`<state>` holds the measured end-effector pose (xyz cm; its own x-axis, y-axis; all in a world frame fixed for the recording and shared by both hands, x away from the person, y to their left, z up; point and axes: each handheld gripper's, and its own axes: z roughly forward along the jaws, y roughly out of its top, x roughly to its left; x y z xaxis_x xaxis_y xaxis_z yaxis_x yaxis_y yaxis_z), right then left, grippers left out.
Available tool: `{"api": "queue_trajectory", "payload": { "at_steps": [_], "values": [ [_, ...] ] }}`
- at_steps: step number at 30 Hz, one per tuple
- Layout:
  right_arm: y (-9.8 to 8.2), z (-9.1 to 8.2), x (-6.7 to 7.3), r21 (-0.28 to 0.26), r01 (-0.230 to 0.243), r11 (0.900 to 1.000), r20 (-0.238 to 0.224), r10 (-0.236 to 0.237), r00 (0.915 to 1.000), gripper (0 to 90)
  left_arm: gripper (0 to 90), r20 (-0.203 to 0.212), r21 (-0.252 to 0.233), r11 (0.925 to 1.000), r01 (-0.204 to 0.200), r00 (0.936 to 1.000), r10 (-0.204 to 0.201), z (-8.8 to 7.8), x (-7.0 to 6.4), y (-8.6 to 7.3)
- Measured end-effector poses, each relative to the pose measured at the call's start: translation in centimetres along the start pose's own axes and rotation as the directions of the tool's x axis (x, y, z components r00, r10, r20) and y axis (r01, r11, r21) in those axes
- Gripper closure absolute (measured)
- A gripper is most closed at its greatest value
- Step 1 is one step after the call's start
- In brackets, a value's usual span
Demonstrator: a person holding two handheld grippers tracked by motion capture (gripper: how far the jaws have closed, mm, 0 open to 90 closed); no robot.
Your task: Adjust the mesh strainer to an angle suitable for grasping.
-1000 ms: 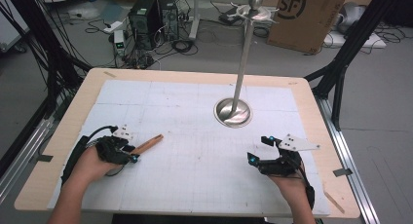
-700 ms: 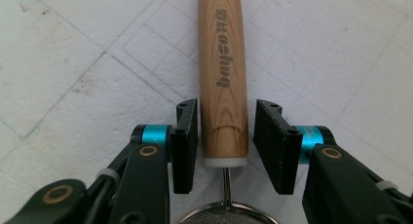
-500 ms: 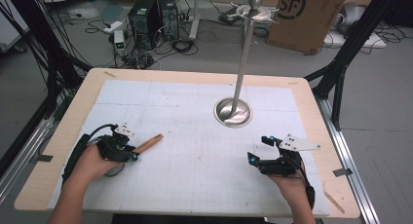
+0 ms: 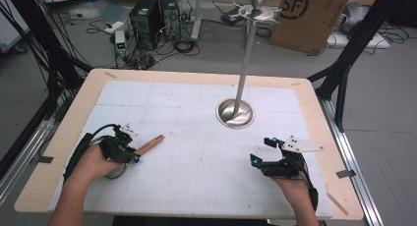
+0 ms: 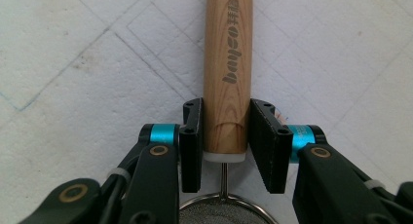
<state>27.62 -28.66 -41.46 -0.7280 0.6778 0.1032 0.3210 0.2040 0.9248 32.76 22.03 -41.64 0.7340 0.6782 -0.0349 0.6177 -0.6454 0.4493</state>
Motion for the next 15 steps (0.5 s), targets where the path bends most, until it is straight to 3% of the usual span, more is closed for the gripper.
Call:
{"api": "queue_trajectory", "payload": {
  "at_steps": [2,15],
  "values": [
    [-0.01,0.0,-0.01,0.001,0.0,1.0,-0.001,0.0,1.0,14.9,67.2,-0.005,0.025,0.9997,-0.005,1.0,0.005,-0.01,-0.08,0.29],
    [-0.04,0.03,0.0,0.005,0.0,1.0,-0.002,0.0,1.0,14.9,67.1,-0.002,0.063,0.9977,-0.023,0.9997,0.023,0.17,-0.15,0.7]
  ]
}}
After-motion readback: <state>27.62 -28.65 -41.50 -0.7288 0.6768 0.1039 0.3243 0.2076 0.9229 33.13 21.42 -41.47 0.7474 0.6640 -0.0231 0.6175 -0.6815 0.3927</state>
